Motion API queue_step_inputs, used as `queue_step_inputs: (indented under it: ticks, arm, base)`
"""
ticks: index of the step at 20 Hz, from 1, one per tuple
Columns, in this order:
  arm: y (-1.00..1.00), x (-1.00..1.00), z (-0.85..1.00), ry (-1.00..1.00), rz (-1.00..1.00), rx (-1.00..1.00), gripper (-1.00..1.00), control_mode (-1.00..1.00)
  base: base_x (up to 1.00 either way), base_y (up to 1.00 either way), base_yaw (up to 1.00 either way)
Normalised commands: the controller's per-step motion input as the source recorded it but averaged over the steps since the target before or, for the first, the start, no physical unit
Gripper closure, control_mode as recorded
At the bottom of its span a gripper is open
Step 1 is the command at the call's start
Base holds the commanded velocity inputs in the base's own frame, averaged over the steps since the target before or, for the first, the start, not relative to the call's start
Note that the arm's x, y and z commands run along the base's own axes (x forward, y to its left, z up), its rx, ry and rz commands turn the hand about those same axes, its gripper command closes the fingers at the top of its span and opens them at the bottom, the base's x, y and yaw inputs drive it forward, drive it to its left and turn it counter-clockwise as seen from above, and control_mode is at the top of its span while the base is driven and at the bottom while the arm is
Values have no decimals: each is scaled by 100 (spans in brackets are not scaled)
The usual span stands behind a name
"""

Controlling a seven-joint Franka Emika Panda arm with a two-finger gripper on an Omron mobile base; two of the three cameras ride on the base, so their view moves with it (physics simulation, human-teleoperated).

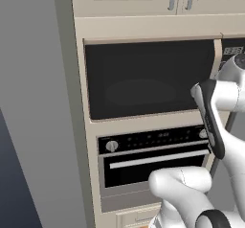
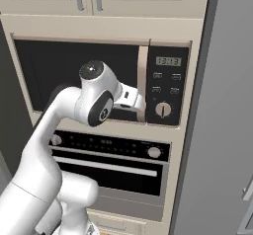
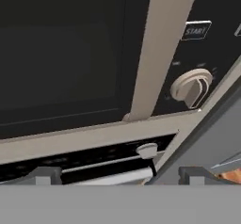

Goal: Place the sponge inside the microwave to prepare for sanitizing.

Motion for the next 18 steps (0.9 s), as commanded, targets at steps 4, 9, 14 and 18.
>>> queue_step_inputs:
  ticks: [4,9,14,18]
  arm:
    - [-76,29,0,1,0,-1,-100,-100]
    - [-38,18,3,0,4,0,-100,-100]
    - [-2,28,4,-2,10,0,-100,-100]
    - [0,18,0,-4,2,0,-100,-100]
  base:
    - [0,0,0]
    - [0,0,0]
    - [0,0,0]
    - [0,0,0]
